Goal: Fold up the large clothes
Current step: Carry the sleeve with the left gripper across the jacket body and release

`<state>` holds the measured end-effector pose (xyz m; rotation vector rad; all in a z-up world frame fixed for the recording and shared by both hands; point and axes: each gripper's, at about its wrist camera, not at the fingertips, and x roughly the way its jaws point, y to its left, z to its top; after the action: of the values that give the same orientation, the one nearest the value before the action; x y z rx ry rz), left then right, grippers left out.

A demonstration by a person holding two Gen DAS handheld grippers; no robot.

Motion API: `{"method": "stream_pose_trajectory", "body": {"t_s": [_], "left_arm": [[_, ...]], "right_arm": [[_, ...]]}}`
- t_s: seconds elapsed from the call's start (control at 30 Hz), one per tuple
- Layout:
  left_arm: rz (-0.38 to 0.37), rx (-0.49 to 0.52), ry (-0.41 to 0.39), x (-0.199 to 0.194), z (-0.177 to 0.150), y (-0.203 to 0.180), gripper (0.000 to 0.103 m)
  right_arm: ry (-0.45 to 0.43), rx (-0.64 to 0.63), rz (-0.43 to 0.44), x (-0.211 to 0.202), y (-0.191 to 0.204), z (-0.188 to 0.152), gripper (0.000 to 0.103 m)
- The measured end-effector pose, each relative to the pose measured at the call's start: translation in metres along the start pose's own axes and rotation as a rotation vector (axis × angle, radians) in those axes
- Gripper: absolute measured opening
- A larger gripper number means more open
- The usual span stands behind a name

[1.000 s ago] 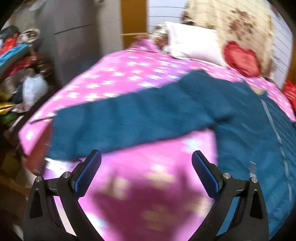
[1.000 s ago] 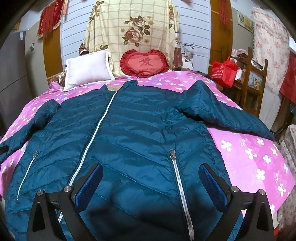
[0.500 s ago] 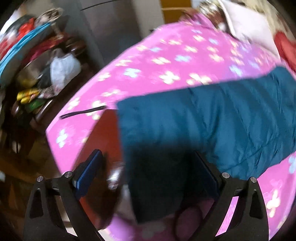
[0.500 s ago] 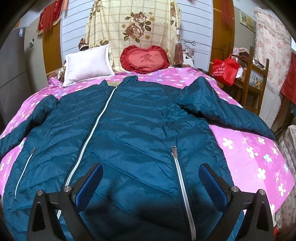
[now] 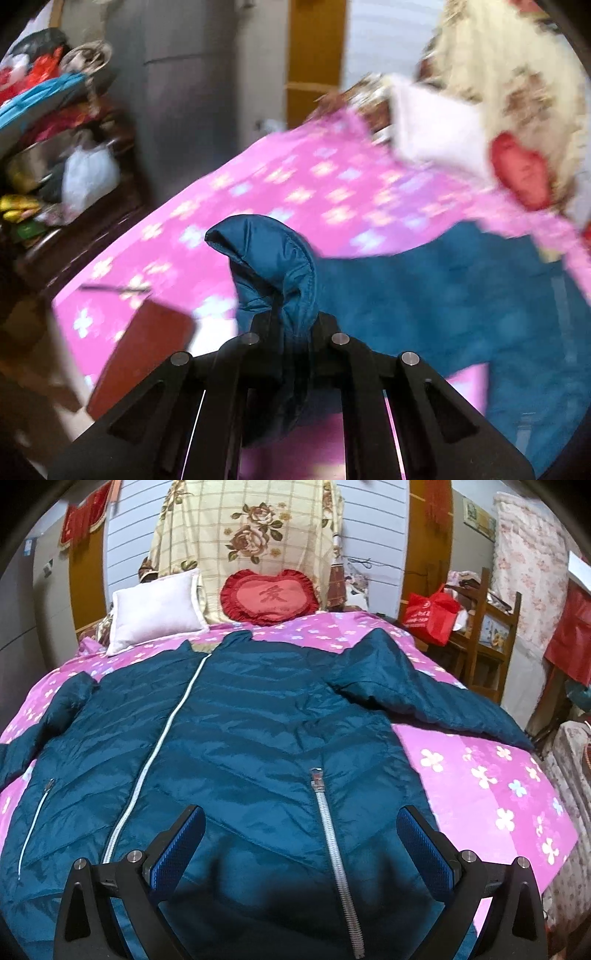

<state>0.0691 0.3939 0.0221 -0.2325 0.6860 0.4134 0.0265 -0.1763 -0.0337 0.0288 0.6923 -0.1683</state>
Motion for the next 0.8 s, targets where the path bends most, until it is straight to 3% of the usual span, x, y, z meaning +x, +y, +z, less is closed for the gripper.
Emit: {"method": "stream_pose_trajectory", "body": {"t_s": [0.23, 0.37, 0.8], "left_arm": [[-0.424, 0.012, -0.051, -0.057, 0.019, -0.073, 0.007], [-0.59, 0.049, -0.045, -0.072, 0.018, -0.117, 0.006], [-0.842, 0.112, 0.054, -0.068, 0.009, -0.277, 0.006]], "right_arm": [[0.009, 0.031, 0.01, -0.002, -0.012, -0.001, 0.103], [0.007, 0.044, 0.011, -0.002, -0.016, -0.001, 0.103], [0.029, 0.066, -0.037, -0.009, -0.045, -0.007, 0.103]]}}
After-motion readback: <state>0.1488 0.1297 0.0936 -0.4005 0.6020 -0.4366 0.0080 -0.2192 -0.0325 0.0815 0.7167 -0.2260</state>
